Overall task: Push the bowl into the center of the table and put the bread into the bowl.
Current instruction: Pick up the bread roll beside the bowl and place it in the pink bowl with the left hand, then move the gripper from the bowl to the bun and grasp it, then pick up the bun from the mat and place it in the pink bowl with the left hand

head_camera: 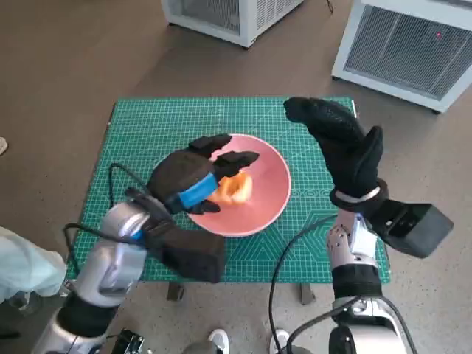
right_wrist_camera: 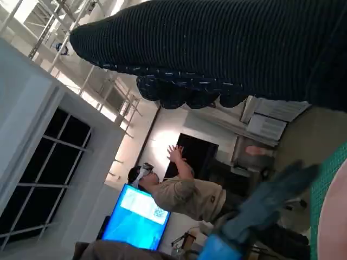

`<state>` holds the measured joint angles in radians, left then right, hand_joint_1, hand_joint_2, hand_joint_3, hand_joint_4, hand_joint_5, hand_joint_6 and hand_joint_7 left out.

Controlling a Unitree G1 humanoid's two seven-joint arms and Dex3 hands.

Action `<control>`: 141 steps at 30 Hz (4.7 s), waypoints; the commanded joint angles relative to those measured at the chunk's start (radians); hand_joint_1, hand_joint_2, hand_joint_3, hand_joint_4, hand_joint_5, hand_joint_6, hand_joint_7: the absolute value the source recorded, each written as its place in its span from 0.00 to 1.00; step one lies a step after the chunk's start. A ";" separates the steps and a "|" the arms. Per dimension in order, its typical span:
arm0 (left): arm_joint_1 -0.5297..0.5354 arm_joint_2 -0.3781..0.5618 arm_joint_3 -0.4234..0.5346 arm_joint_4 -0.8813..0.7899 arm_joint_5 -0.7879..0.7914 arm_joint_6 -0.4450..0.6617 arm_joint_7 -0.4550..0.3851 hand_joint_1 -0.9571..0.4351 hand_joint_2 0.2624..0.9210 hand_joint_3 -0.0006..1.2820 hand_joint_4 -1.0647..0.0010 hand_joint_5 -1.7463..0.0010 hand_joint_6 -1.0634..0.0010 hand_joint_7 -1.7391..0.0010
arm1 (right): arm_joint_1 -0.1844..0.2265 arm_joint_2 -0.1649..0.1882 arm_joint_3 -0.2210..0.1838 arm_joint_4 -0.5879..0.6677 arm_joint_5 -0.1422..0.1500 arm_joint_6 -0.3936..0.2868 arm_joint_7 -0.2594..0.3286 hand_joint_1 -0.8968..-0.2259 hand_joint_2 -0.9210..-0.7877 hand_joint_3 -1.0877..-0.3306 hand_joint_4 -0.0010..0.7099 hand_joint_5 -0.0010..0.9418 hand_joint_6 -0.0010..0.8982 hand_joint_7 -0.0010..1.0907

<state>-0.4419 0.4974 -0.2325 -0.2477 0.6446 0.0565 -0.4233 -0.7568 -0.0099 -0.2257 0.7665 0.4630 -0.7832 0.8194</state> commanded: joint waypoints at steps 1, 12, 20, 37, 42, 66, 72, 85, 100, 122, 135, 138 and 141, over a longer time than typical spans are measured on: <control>0.064 0.046 0.081 -0.116 -0.049 0.024 -0.045 0.53 0.73 0.00 0.88 1.00 0.67 1.00 | 0.029 0.005 0.010 -0.006 -0.013 0.008 -0.008 0.30 0.00 0.43 0.25 0.00 0.00 0.54; 0.239 0.131 0.320 -0.324 -0.208 0.082 -0.140 0.52 0.70 0.00 0.88 1.00 0.67 1.00 | 0.030 0.008 0.018 -0.001 -0.017 0.004 -0.008 0.30 0.00 0.43 0.25 0.00 0.00 0.54; 0.361 0.227 0.477 -0.394 -0.279 0.098 -0.222 0.56 0.69 0.00 0.85 0.99 0.67 1.00 | 0.025 0.006 0.019 0.003 -0.019 0.005 -0.007 0.30 0.00 0.43 0.25 0.00 0.00 0.54; 0.511 0.285 0.517 -0.471 -0.197 0.244 -0.276 0.65 0.71 0.00 0.81 0.99 0.66 1.00 | 0.010 0.007 0.018 0.029 -0.015 0.011 0.005 0.29 0.00 0.44 0.25 0.00 0.00 0.54; 0.523 0.269 0.479 -0.460 -0.156 0.266 -0.249 0.67 0.71 0.00 0.80 0.99 0.66 1.00 | 0.005 0.005 0.019 0.037 -0.015 0.009 0.009 0.29 0.00 0.44 0.25 0.00 0.00 0.54; 0.421 0.174 0.218 -0.058 -0.014 0.174 -0.003 0.71 0.72 0.00 0.72 0.99 0.58 0.99 | -0.001 -0.013 0.007 0.050 -0.007 0.020 0.031 0.29 0.00 0.44 0.24 0.00 0.00 0.51; 0.383 0.153 0.182 0.045 -0.015 0.155 0.040 0.73 0.74 0.01 0.68 0.99 0.56 0.99 | 0.000 -0.015 0.007 0.049 -0.009 0.019 0.028 0.30 0.00 0.44 0.24 0.00 0.00 0.51; 0.316 0.162 0.104 0.211 0.028 0.155 0.074 0.77 0.85 0.03 0.51 0.98 0.43 0.97 | 0.002 -0.020 0.005 0.047 -0.002 0.030 0.035 0.31 0.00 0.43 0.24 0.00 0.00 0.51; 0.305 0.183 0.091 0.288 0.073 0.086 0.189 0.69 0.96 0.07 0.32 0.37 0.39 0.36 | 0.007 -0.018 0.005 0.042 -0.005 0.035 0.031 0.30 0.00 0.43 0.23 0.00 0.00 0.52; 0.282 0.195 0.229 0.045 -0.012 0.137 0.119 0.69 0.96 0.05 0.28 0.37 0.37 0.36 | 0.006 -0.020 0.000 0.047 -0.003 0.033 0.032 0.29 0.00 0.43 0.23 0.00 0.00 0.52; 0.163 0.160 0.278 -0.173 -0.034 0.132 0.121 0.69 0.95 0.02 0.21 0.43 0.33 0.38 | 0.004 -0.020 -0.005 0.052 -0.003 0.027 0.036 0.29 0.00 0.43 0.24 0.00 0.00 0.54; 0.114 0.144 0.258 -0.191 -0.021 0.124 0.130 0.69 0.95 0.02 0.21 0.43 0.32 0.38 | 0.005 -0.021 -0.006 0.052 -0.002 0.027 0.039 0.29 0.00 0.43 0.24 0.00 0.00 0.54; 0.069 0.123 0.231 -0.194 -0.003 0.119 0.135 0.69 0.95 0.02 0.21 0.43 0.32 0.38 | 0.007 -0.020 -0.006 0.049 -0.003 0.025 0.038 0.30 0.00 0.43 0.24 0.00 0.00 0.54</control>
<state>-0.3272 0.6434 0.0254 -0.4229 0.6255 0.1850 -0.3014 -0.7651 -0.0278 -0.2320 0.8035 0.4651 -0.7624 0.8494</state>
